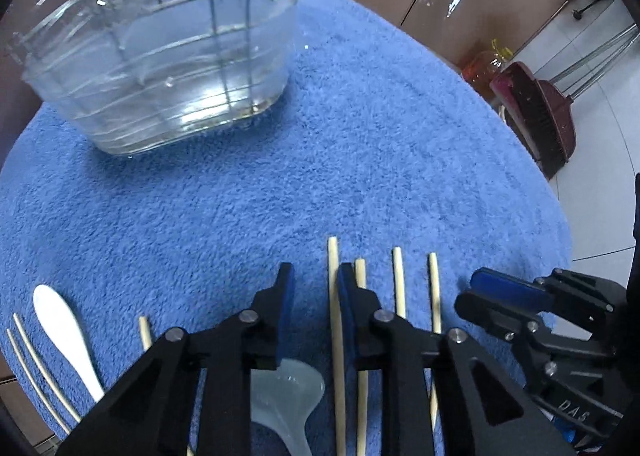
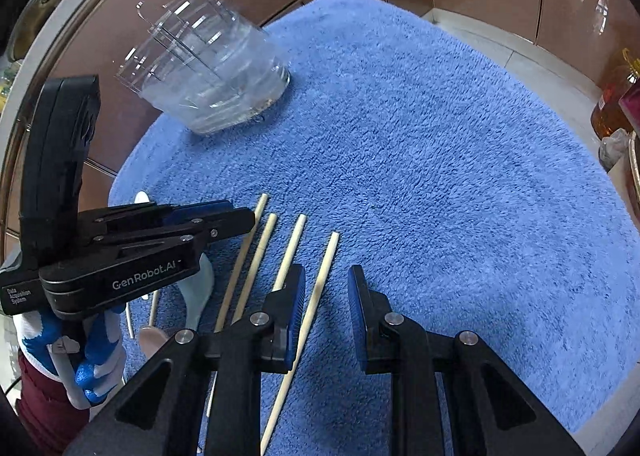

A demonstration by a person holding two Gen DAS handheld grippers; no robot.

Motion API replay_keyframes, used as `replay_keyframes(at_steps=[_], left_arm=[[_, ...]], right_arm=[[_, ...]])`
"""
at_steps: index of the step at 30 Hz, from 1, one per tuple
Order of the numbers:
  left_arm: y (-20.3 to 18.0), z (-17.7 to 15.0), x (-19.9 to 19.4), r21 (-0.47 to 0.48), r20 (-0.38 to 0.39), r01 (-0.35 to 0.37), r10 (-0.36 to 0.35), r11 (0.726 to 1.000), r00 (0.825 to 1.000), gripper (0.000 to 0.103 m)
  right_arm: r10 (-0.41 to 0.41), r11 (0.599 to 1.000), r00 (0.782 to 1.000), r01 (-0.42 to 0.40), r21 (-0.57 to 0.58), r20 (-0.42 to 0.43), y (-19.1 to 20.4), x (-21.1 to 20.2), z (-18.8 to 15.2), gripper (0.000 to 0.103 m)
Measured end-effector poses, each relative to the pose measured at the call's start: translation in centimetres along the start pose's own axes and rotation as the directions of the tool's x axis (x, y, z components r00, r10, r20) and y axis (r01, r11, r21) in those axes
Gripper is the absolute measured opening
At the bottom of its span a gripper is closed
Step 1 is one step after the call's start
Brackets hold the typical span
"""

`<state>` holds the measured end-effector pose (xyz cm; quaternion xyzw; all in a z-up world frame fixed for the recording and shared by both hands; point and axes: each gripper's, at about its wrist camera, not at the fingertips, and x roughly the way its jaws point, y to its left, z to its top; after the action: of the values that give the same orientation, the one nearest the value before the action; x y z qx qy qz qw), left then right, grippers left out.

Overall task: Organize utensils
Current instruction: 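Lower the left tool onto a wooden chopstick and close it while the right tool grasps another, then lift both held chopsticks up over the wire utensil holder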

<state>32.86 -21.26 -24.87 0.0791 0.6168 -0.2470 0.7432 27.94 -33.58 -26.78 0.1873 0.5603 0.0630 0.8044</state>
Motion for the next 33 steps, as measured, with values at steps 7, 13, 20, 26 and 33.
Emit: replay_keyframes(at_steps=[7, 13, 20, 26, 33], left_arm=[[0.0, 0.8, 0.6, 0.001, -0.02, 0.008, -0.008, 1.0, 1.0, 0.019], [0.4, 0.6, 0.4, -0.001, -0.03, 0.02, -0.02, 1.0, 0.999, 0.019], [-0.1, 0.8, 0.4, -0.005, -0.054, 0.005, -0.005, 1.0, 0.999, 0.019], [-1.3, 1.6, 1.0, -0.001, -0.085, -0.011, 0.011, 1.0, 0.996, 0.019], [-2.4, 2.4, 1.8, -0.03, -0.096, -0.049, 0.046, 0.998, 0.994, 0.011]], right_arm=[[-0.025, 0.999, 0.999, 0.024, -0.026, -0.037, 0.6, 2.2, 1.3, 0.022], [-0.075, 0.996, 0.995, 0.071, -0.054, -0.065, 1.7, 3.9, 1.8, 0.022], [-0.109, 0.991, 0.992, 0.103, -0.087, -0.068, 2.2, 4.3, 1.8, 0.009], [-0.121, 0.986, 0.989, 0.11, -0.122, -0.086, 1.4, 3.3, 0.6, 0.008], [-0.124, 0.984, 0.987, 0.109, -0.139, -0.1, 1.1, 3.2, 0.3, 0.008]])
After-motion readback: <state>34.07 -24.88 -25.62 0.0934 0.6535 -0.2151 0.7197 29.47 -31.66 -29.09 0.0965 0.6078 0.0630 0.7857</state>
